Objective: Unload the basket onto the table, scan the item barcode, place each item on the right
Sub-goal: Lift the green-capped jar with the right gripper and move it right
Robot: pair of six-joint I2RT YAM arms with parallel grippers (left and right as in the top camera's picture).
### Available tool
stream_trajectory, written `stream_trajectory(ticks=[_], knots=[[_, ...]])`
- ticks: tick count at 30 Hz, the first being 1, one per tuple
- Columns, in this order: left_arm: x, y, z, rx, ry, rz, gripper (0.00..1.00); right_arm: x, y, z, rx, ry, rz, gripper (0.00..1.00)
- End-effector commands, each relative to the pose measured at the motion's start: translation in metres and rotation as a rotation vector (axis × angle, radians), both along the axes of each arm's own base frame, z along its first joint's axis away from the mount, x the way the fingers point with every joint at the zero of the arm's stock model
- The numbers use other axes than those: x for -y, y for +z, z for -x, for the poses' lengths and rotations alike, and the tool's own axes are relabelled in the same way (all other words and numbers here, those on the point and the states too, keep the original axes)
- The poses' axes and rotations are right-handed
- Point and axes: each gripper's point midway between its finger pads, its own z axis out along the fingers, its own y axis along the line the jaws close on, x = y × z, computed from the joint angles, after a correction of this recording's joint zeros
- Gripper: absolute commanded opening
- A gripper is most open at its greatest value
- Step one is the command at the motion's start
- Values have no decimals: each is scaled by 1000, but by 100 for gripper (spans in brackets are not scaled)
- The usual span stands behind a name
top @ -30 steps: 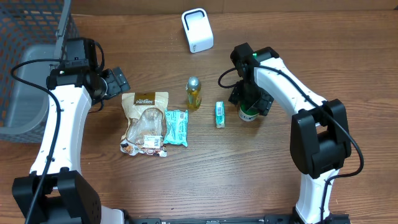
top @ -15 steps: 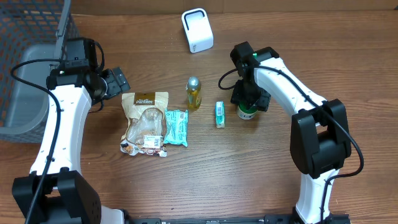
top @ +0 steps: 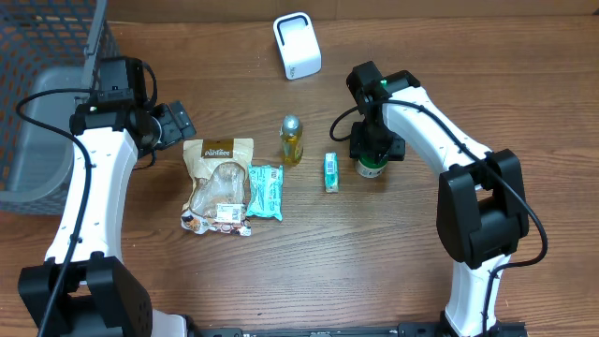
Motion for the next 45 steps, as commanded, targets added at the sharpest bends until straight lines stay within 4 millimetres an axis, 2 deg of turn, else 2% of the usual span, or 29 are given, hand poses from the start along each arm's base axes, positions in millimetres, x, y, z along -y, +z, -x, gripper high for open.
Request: stream_trajectory(ticks=[1, 3, 4, 5, 8, 11, 15, 16, 21, 24, 28, 35, 37, 39, 41, 45], knots=[[1, 8, -3, 24, -10, -1, 99, -6, -1, -2, 1, 63, -39, 63], [1, 8, -3, 24, -10, -1, 99, -9, -1, -2, 2, 62, -51, 64], [1, 8, -3, 24, -10, -1, 100, -9, -1, -3, 4, 57, -54, 68], [1, 8, -3, 24, -10, -1, 100, -10, -1, -3, 8, 37, -56, 77], [1, 8, -3, 24, -10, -1, 100, -10, -1, -4, 16, -69, -57, 91], [1, 8, -3, 24, -10, -1, 100, -9, -1, -3, 19, -201, -58, 92], [1, 8, -3, 24, -10, -1, 100, -9, -1, -3, 25, -315, -59, 82], [1, 8, -3, 24, -10, -1, 100, -9, -1, -4, 27, -321, -60, 77], [1, 8, -3, 24, -10, -1, 100, -9, -1, -6, 32, -264, -60, 66], [1, 8, -3, 24, -10, -1, 100, -9, -1, -5, 27, -205, -57, 55], [1, 8, -3, 24, -10, -1, 99, -9, -1, -5, 28, -199, -58, 55], [1, 8, -3, 24, -10, -1, 99, -11, -1, -10, 37, -29, -63, 54], [1, 8, -3, 24, -10, -1, 99, -11, -1, -10, 37, -31, -63, 56], [1, 8, -3, 24, -10, -1, 100, -11, -1, -10, 37, -31, -63, 64], [1, 8, -3, 24, -10, -1, 100, -11, -1, -10, 38, -56, -63, 66], [1, 8, -3, 24, -10, -1, 100, -11, -1, -11, 50, -159, -69, 84]])
